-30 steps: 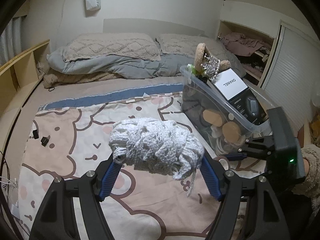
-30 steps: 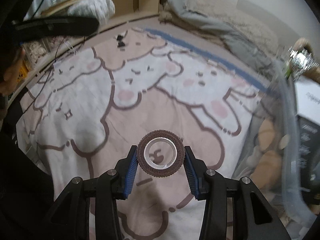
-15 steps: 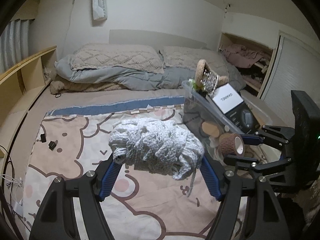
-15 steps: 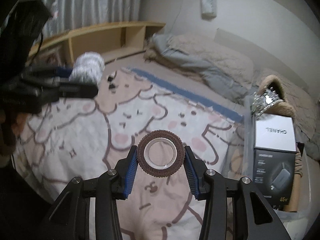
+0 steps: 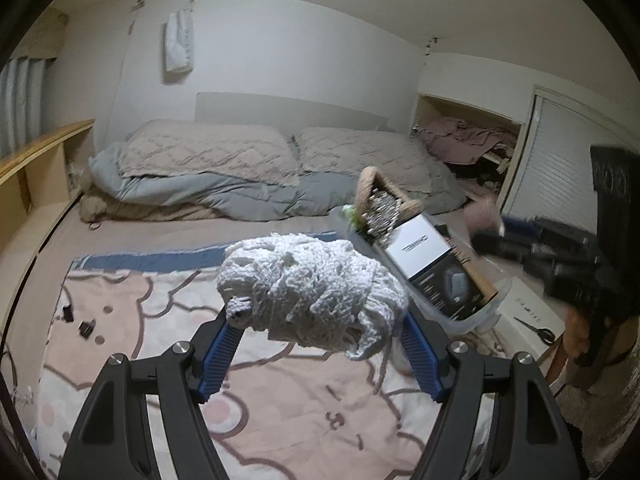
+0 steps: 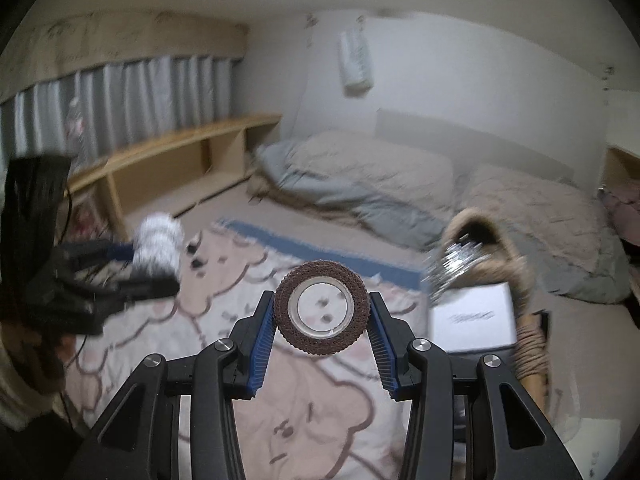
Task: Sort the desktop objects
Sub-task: 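Lower the tape roll into the clear box and open the right gripper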
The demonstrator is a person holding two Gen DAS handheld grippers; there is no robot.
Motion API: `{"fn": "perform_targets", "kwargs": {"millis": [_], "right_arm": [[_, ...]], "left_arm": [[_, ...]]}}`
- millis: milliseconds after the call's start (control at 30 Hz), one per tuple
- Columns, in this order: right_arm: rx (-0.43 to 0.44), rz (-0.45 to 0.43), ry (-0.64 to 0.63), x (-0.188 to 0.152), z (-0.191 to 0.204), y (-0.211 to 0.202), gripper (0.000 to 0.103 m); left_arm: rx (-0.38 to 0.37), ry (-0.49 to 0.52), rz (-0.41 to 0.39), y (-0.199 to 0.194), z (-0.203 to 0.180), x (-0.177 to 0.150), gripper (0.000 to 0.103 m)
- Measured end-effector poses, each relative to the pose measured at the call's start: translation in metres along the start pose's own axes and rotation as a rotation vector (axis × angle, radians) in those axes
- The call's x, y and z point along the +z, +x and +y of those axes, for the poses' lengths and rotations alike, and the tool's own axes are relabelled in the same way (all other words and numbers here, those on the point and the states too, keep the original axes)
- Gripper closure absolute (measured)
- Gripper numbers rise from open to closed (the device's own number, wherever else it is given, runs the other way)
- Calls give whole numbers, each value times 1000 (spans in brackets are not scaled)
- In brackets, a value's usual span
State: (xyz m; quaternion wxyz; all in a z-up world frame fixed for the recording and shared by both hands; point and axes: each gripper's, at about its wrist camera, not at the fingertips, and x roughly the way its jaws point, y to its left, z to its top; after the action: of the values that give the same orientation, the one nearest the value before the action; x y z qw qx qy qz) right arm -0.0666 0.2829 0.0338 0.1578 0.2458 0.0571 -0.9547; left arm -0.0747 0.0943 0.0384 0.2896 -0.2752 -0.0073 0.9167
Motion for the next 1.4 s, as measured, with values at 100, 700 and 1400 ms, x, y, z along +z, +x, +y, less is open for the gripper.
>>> {"fn": "perform_targets", "kwargs": {"millis": [100, 700, 1400], "right_arm": [[-56, -50, 46, 17, -23, -19, 58], [-271, 19, 330, -34, -188, -13, 58], [-317, 444, 388, -123, -257, 40, 57]], "left_arm": [[-33, 42, -23, 7, -20, 16, 28], [-280, 186, -46, 113, -124, 89, 28], [-391, 119, 96, 205, -189, 83, 28]]}}
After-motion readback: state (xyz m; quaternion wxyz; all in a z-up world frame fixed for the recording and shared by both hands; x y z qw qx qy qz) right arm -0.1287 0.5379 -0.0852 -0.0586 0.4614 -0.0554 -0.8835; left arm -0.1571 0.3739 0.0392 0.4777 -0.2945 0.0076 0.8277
